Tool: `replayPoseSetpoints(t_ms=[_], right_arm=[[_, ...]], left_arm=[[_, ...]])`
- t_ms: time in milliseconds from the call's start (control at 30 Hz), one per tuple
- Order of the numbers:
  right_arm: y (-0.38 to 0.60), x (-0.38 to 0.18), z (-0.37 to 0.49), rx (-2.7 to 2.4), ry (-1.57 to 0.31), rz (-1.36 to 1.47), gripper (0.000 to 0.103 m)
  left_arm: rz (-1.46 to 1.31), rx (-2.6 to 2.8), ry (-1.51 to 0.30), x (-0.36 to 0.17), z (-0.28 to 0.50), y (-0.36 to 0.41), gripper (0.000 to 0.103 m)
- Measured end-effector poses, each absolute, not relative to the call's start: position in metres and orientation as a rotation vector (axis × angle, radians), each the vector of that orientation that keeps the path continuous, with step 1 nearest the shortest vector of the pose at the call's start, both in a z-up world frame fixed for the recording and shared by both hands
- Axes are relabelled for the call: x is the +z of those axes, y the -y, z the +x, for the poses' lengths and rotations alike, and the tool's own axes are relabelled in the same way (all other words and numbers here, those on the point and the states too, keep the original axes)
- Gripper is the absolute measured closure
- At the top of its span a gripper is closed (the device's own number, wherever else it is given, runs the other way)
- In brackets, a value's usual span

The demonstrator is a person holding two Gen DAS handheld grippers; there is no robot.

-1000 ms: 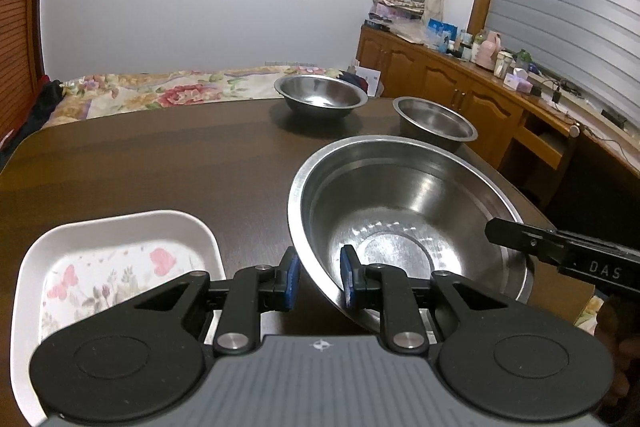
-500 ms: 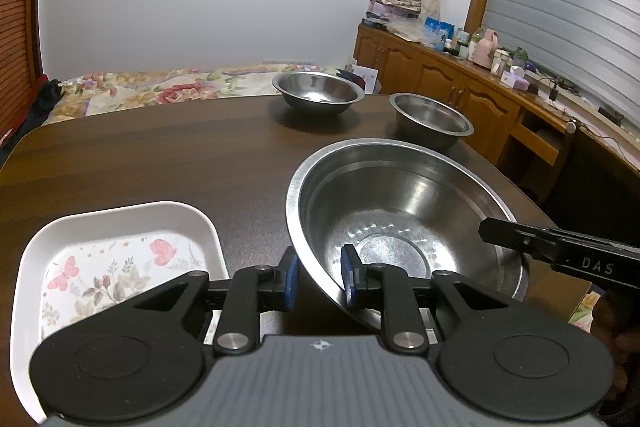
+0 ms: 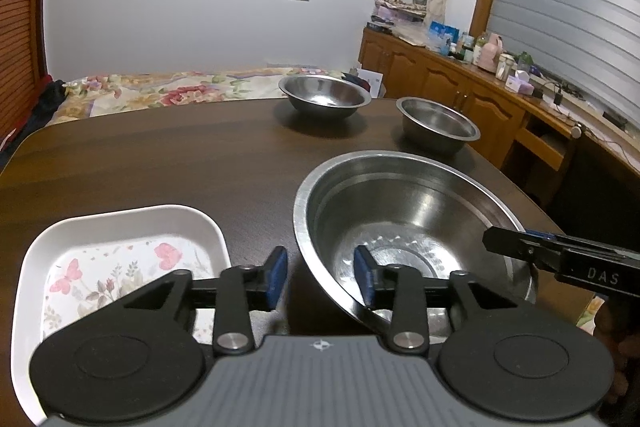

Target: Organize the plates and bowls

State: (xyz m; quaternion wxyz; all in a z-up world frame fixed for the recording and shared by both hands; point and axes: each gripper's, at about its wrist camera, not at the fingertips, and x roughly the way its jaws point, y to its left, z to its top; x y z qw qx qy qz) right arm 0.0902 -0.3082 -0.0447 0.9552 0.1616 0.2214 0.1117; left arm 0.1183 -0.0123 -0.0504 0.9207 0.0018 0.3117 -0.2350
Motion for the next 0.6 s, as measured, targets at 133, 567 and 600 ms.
replayPoseSetpoints(t_ms=[133,567,600], right_arm=[[0.307,-0.044,0.09,0.216,-0.447,0.318,0.069],[0.312,-0.029,0.09,0.166,-0.404,0.271,0.036],[0.312,-0.027,0.09,0.159,-0.397,0.265,0.032]], left_arm=[[0.005,-0.471,-0.633,-0.048,0.119,0.01,0.058],[0.022,-0.446,-0.586,-0.035,0.121,0.003,0.043],[0.023,-0.442,-0.582,-0.034,0.121,0.003,0.041]])
